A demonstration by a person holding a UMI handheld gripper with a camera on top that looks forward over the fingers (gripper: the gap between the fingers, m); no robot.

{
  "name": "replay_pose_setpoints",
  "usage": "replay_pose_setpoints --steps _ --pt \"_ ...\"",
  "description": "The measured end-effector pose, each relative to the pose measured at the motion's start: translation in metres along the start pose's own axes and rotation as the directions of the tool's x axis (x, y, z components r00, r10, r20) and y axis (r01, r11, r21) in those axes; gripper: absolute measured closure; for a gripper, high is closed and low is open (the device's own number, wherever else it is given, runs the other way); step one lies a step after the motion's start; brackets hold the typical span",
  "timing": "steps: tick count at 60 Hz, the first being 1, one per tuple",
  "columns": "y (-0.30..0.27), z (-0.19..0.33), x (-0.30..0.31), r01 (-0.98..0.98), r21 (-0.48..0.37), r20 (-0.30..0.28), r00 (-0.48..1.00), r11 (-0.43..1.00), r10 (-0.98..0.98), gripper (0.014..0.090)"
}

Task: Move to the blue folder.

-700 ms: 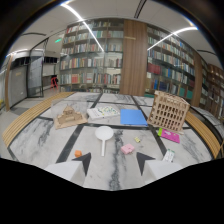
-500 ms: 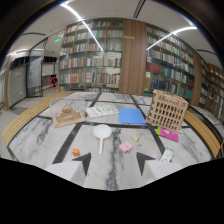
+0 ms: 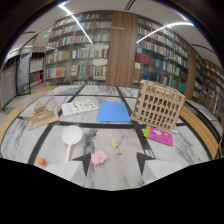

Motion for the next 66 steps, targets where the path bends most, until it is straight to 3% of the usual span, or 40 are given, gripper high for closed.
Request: replay_pose_setpoints --steps 15,38,51,66 --pt "-0.048 0.14 0.017 0.009 -0.027 -0.017 1.0 1.0 -0.009 0.019" --pt "-0.071 0.325 0.034 0.029 -0.095 -0.038 0.999 0.995 -0.033 0.019" --pt "-0.077 0.38 0.033 0.001 -0.12 -0.034 0.999 0.993 -0.005 0.0193" --pt "-0.075 0.401 0.029 -0.021 -0.129 -0.02 1.0 0.991 0.018 0.0191"
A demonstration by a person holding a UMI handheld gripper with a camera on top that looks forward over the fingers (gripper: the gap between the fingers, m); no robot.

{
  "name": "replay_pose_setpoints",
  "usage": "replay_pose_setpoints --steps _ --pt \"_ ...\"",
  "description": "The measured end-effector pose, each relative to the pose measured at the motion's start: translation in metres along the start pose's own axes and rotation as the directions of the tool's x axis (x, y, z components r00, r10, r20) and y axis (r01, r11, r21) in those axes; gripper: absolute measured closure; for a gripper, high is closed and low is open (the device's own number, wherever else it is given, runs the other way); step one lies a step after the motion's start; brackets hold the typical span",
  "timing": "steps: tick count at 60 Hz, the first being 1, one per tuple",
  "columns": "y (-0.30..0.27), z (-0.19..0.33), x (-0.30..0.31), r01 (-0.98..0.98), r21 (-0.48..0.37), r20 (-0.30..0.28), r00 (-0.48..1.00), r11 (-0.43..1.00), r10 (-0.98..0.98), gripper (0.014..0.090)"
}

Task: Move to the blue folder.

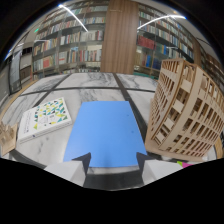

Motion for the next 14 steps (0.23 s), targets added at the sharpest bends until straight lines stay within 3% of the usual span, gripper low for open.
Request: replay_pose_setpoints --steps 14 --pt "-0.0011 0.0002 -0.0025 -0.001 -0.002 0.007 1.0 1.0 0.001 0.0191"
